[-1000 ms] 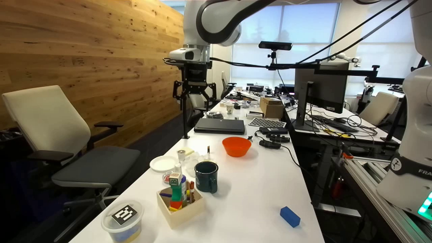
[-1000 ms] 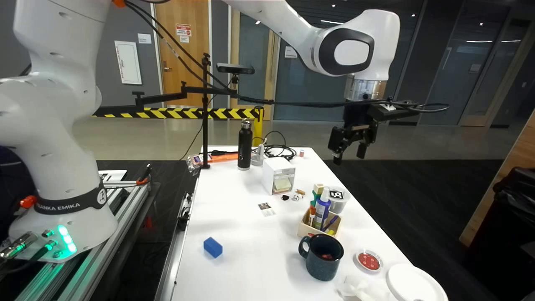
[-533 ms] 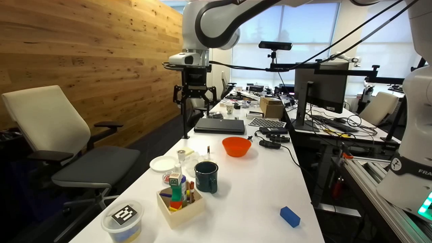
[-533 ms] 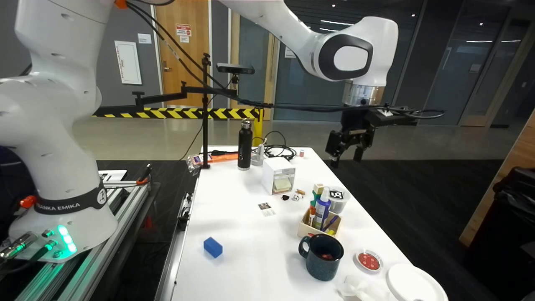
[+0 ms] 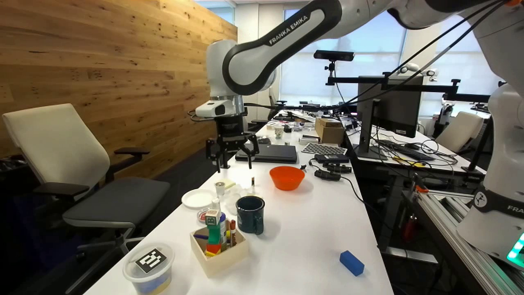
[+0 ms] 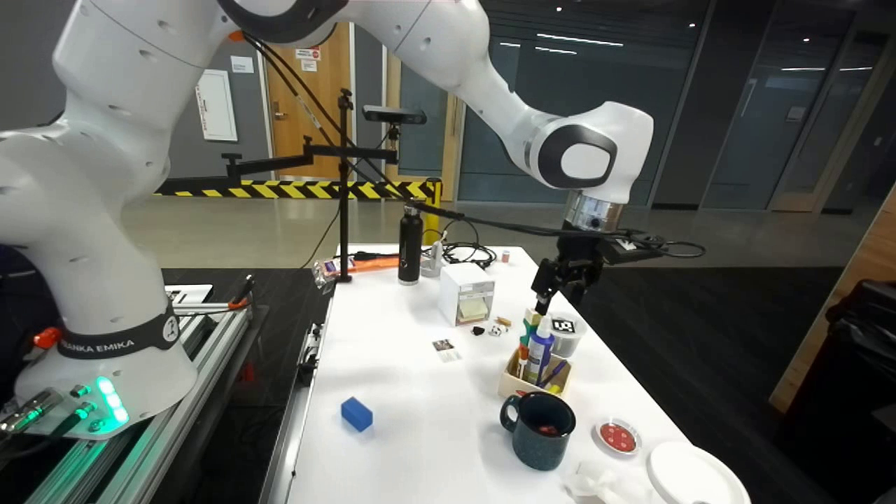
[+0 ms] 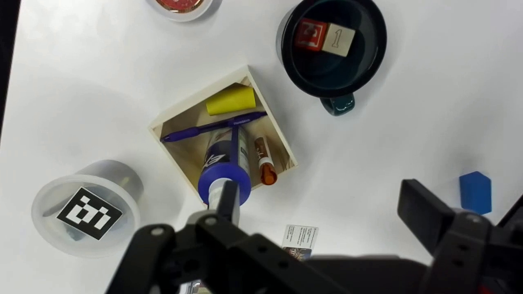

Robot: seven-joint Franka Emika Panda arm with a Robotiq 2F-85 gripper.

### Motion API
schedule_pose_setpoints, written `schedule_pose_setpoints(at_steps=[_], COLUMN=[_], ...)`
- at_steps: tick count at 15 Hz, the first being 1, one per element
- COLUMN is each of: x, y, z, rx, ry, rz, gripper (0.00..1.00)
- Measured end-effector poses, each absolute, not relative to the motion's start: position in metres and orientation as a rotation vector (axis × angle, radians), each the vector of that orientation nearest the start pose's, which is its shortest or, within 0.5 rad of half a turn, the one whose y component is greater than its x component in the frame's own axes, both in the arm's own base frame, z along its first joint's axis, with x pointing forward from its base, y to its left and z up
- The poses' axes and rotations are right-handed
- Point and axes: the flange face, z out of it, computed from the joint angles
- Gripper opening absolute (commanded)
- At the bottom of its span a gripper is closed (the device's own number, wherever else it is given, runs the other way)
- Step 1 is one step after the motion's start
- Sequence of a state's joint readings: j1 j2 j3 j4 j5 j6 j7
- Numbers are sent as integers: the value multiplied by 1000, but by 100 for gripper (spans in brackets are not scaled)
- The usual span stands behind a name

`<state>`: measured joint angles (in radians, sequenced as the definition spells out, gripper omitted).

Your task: Remove the blue bottle from the box and place it on the right side of the table.

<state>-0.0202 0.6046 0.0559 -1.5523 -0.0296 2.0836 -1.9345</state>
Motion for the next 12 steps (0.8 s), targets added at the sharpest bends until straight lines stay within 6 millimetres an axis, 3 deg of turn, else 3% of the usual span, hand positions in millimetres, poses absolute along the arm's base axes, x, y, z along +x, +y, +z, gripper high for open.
schedule_pose_setpoints(at_steps=[4, 12], x=[713, 740], y=[15, -23], z=[273, 255], rx=[1775, 1886], ry=[2679, 2681], rz=[-60, 18], gripper=[100, 100])
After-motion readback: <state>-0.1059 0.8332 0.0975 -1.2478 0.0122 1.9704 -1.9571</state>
